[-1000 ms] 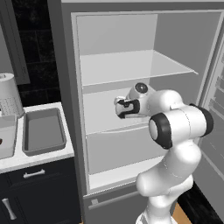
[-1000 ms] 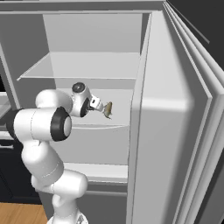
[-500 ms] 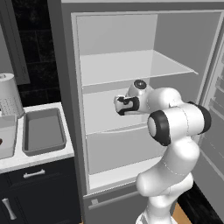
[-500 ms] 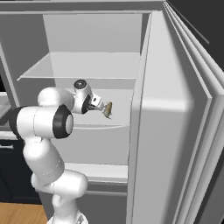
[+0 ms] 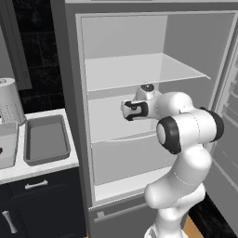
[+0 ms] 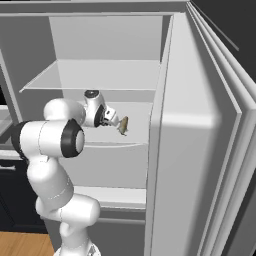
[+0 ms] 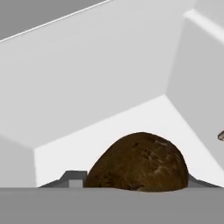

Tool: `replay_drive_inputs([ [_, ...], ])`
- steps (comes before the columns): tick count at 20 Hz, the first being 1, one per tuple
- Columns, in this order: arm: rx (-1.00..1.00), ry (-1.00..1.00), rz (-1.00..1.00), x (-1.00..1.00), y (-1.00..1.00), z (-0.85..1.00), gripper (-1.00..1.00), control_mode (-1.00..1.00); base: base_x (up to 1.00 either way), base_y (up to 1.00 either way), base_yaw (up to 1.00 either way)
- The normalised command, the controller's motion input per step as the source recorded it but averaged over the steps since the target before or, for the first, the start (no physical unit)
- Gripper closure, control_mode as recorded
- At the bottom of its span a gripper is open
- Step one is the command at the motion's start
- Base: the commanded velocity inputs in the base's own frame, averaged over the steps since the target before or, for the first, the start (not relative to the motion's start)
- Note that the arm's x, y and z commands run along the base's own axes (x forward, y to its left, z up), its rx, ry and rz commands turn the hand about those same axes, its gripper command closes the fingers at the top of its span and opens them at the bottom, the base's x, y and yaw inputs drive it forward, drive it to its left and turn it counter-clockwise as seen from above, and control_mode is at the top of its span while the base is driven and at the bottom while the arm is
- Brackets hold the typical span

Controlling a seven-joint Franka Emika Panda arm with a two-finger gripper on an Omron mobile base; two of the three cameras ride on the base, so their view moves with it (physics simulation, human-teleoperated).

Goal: Place one mushroom and one fish in each tupperware on the nearby counter, to pack two identical lunches.

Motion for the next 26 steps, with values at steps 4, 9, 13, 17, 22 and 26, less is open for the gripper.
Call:
replay_drive_inputs([
  [4,0.00,0.00,-0.01,-0.94,0.10,-0.58,1.00,-1.00,0.00,0.00,0.00],
  [9,0.00,-0.01,0.00,-1.00,0.06,-0.22,1.00,-1.00,0.00,0.00,0.00],
  [13,0.00,-0.03,0.00,-1.00,0.04,-0.01,1.00,-1.00,0.00,0.00,0.00],
  [17,0.00,-0.05,0.00,-1.00,0.00,0.27,1.00,-1.00,0.00,0.00,0.00],
  [22,0.00,-0.01,0.01,-1.00,0.00,0.67,1.00,-1.00,0.00,0.00,0.00],
  [26,0.00,-0.01,0.04,-1.00,0.00,0.97,1.00,-1.00,0.00,0.00,0.00],
])
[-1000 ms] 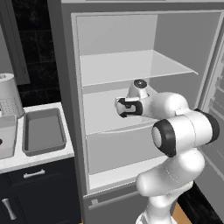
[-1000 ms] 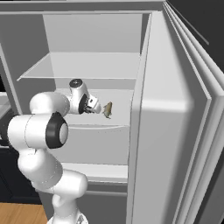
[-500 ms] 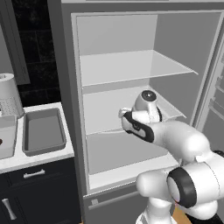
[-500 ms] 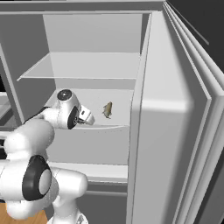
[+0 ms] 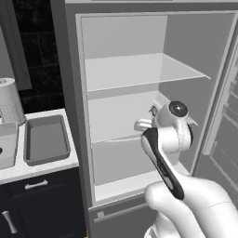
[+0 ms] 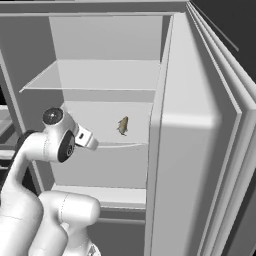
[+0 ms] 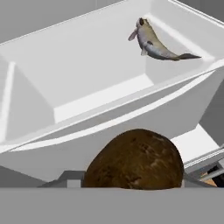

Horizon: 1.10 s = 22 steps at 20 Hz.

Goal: Place one mushroom and one fish in each tupperware on the nearby counter, to pack two identical lunches.

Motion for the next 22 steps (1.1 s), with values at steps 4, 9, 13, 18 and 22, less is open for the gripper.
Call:
replay_drive_inputs([
  [4,0.00,0.00,0.04,-1.00,0.00,0.87,1.00,-1.00,0.00,0.00,0.00],
  [9,0.00,0.00,0.03,-0.96,0.00,0.94,1.00,-1.00,0.00,0.00,0.00],
  [13,0.00,0.04,0.02,-1.00,0.00,0.45,1.00,-1.00,0.00,0.00,0.00],
  [18,-0.01,0.01,0.03,-1.00,0.01,-0.01,1.00,-1.00,0.00,0.00,0.00],
  [22,-0.01,0.00,0.01,-0.25,0.01,-0.03,1.00,1.00,-0.75,0.17,0.06],
])
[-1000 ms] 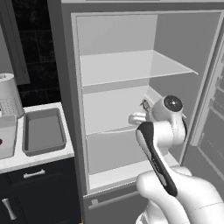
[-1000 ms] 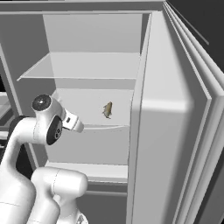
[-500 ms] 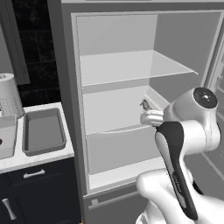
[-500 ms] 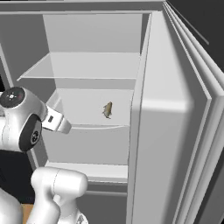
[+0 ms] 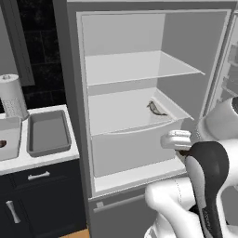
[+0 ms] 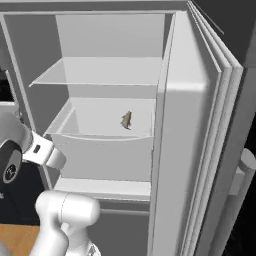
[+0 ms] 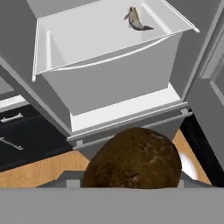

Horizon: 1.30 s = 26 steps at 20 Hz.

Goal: Place one mushroom and one fish in each tupperware on the nearby counter, to pack two identical lunches.

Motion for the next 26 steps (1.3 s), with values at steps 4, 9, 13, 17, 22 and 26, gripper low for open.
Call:
replay_drive_inputs([
  [4,0.00,0.00,0.00,0.00,0.00,0.00,1.00,1.00,-1.00,0.64,0.12],
  [9,0.00,0.00,0.00,0.00,0.00,0.00,1.00,1.00,-0.31,0.99,0.07],
  [13,0.00,0.00,0.00,0.00,0.00,0.00,1.00,1.00,0.34,1.00,0.00],
  [17,0.00,0.00,0.00,0.00,0.00,0.00,1.00,1.00,0.85,0.90,-0.02],
  [22,0.00,0.00,0.00,0.00,0.00,0.00,1.00,1.00,1.00,0.45,-0.13],
  [26,0.00,0.00,0.00,0.00,0.00,0.00,1.00,1.00,1.00,0.07,-0.21],
])
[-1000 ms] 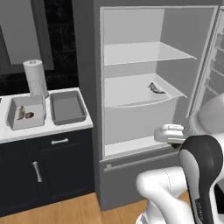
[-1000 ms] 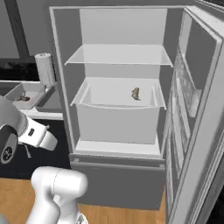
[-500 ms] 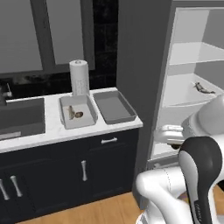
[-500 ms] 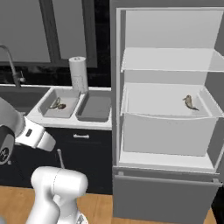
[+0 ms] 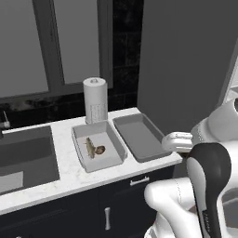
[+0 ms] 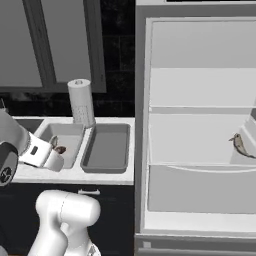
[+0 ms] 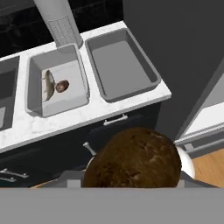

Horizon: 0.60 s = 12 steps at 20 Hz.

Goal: Place one mushroom and one fish in each tupperware on the nearby counter, to pack two identical lunches.

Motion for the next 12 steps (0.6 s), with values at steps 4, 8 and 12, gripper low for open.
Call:
replay_drive_inputs([
  [4,0.00,0.00,0.00,0.00,0.00,0.00,1.00,1.00,0.91,0.06,-0.23],
  [8,-0.03,0.00,-0.09,0.35,0.03,-0.10,1.00,-1.00,0.31,0.10,-0.10],
  [12,-0.02,0.00,-0.13,0.97,0.00,-0.21,1.00,-1.00,0.00,0.00,0.00],
])
